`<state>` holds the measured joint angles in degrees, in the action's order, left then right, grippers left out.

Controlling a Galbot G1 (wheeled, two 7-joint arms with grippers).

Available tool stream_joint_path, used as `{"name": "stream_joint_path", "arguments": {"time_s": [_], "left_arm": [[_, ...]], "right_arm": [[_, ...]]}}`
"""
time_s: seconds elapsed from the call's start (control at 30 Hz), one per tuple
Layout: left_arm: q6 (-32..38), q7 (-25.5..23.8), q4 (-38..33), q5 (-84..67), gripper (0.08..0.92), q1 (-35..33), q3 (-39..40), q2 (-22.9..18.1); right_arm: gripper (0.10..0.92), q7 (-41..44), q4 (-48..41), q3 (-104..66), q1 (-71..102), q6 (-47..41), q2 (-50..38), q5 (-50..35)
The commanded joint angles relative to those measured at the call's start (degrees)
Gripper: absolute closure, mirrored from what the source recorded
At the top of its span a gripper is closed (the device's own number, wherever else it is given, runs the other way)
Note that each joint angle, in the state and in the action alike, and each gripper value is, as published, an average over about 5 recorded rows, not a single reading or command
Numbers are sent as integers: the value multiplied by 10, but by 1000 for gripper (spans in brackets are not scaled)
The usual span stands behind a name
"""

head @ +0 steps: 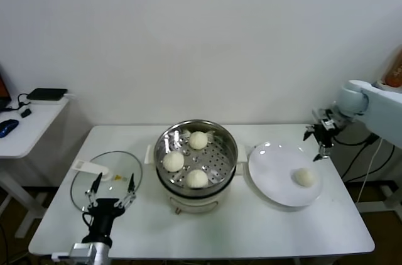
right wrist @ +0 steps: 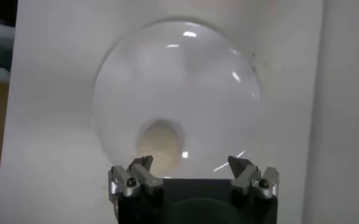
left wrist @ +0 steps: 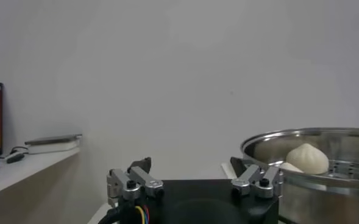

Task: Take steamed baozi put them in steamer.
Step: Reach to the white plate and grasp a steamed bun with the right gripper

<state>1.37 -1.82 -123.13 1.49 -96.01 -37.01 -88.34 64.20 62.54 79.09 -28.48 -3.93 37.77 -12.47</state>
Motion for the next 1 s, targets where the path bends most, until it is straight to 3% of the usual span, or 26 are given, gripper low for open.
{"name": "stream_joint_path", "arguments": {"time_s": [0.03,0.57,1.0], "left_arm": [[-3,0,0,-1,177,2,-1,0],[-4,2,4,5,177,-5,-4,1],[-6,3,6,7,177,-3,-4,1]], "right_arm": [[203,2,-37,-91,127,5,-12,69],[203,-2,-119,-167,209,13,50,99],[203,-7,-135,-195,232,15,67,109]]}}
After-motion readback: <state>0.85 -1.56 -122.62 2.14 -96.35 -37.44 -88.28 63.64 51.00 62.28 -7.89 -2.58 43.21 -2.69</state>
